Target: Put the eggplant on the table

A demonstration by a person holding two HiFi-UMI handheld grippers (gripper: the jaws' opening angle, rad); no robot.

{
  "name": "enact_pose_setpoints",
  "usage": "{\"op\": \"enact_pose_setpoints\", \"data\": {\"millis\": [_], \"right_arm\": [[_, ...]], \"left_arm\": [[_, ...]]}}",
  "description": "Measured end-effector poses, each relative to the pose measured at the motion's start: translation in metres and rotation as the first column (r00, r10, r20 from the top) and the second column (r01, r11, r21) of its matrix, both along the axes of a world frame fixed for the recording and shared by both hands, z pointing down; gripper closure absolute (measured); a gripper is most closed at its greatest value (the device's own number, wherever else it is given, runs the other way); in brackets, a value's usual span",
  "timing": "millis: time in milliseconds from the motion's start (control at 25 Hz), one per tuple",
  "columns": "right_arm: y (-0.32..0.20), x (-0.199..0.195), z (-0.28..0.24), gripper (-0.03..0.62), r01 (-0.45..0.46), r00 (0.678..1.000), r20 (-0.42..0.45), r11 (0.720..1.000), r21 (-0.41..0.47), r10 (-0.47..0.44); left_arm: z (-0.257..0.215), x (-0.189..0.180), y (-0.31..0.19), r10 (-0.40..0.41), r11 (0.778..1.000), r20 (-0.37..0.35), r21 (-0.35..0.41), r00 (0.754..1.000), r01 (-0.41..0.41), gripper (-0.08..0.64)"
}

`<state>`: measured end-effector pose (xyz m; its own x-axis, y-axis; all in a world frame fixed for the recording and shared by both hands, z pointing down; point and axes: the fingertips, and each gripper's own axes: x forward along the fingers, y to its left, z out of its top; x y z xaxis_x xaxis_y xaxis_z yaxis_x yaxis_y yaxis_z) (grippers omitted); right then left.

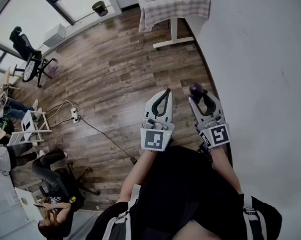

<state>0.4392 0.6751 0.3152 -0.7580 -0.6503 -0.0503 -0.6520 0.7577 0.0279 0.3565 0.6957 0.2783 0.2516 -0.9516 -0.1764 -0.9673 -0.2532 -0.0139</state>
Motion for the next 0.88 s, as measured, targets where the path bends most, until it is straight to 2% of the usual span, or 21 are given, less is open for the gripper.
{"op": "enact_pose_setpoints", "data": {"millis": [160,400,680,880], "right_arm": [[-0.035,-0.057,0.002,0.411,0.035,0.999,0.006,0.999,0.020,-0.035],[-0.097,-0.118,0.008,0.408,0.017,1.000,-0.012,1.000,0.001,-0.017],[-0.178,-0.143,0.017,0.408,-0.048,0.999,-0.017,0.999,-0.011,0.047],[-0.253,-0.159,0.031,0.408,-0.071,0.997,-0.005,0.997,-0.020,0.071]], "left_arm": [[0.012,-0.047,-0.037,0.011,1.000,-0.011,-0.007,1.000,-0.011,0.571],[0.024,-0.105,-0.089,0.049,0.998,-0.018,-0.028,0.999,-0.049,0.571],[0.046,-0.147,-0.161,0.061,0.995,-0.035,-0.074,0.997,-0.064,0.571],[0.056,-0.175,-0.224,0.041,0.997,-0.024,-0.068,0.999,-0.042,0.571]]}}
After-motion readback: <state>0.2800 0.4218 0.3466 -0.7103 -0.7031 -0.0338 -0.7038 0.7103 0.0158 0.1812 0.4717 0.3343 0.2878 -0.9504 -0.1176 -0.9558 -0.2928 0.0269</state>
